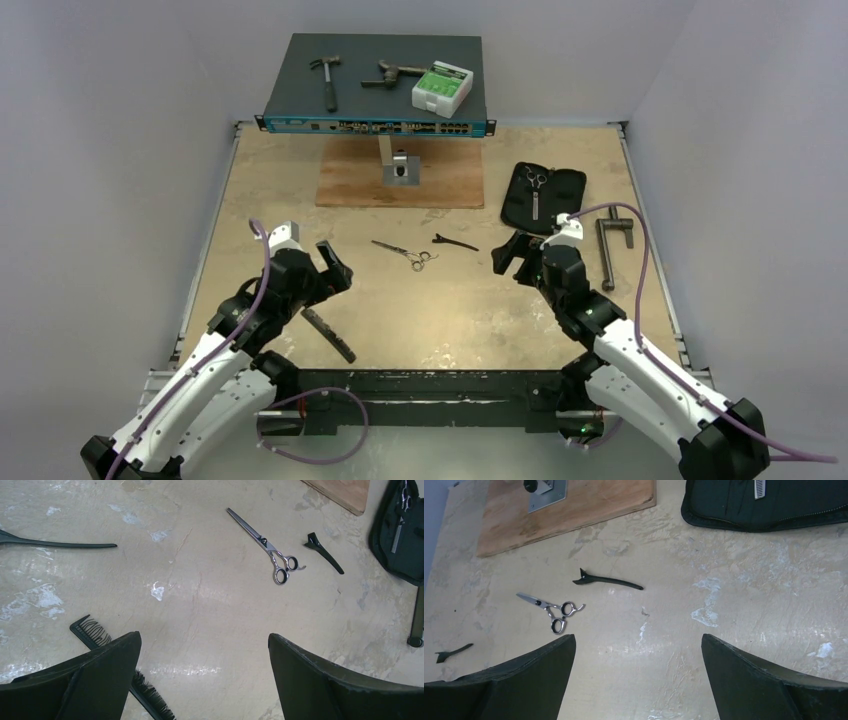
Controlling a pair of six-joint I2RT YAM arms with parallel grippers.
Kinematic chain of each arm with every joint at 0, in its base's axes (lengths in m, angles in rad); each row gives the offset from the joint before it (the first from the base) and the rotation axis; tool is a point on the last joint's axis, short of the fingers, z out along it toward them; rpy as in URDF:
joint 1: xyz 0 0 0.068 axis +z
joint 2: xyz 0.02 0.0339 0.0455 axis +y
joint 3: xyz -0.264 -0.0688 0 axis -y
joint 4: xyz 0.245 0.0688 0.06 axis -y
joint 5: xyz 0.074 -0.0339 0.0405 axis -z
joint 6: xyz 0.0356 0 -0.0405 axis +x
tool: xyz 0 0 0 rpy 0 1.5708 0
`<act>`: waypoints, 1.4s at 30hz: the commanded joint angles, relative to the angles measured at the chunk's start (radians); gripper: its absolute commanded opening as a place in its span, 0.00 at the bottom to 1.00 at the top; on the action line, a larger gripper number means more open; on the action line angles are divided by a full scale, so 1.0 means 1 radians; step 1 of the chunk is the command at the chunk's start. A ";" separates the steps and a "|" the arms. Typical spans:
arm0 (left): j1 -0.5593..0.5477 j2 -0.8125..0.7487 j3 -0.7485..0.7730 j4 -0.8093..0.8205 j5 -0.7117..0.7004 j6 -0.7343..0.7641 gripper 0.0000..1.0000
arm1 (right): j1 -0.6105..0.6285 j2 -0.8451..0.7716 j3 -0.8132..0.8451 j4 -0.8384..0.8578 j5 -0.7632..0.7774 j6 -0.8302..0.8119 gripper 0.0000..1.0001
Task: Sort the hair-cutting tools
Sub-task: Move the hairdressing tool bag to the center of the board.
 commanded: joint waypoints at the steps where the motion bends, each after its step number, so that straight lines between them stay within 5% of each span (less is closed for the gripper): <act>1: -0.001 -0.043 -0.004 0.041 0.018 0.028 1.00 | 0.002 0.013 0.029 0.007 0.045 -0.009 0.99; 13: -0.003 -0.107 -0.032 0.040 0.061 0.050 1.00 | -0.012 0.107 0.158 -0.054 0.103 -0.029 0.99; 20: -0.003 -0.122 -0.031 0.035 0.098 0.013 1.00 | -0.293 0.182 0.274 -0.067 0.051 0.049 0.96; 28: -0.004 -0.164 -0.029 0.011 0.100 -0.030 1.00 | -0.471 0.354 0.272 -0.012 0.037 0.198 0.92; 42: -0.004 -0.232 -0.113 0.011 0.126 -0.107 1.00 | -0.613 0.652 0.327 0.118 -0.014 0.187 0.81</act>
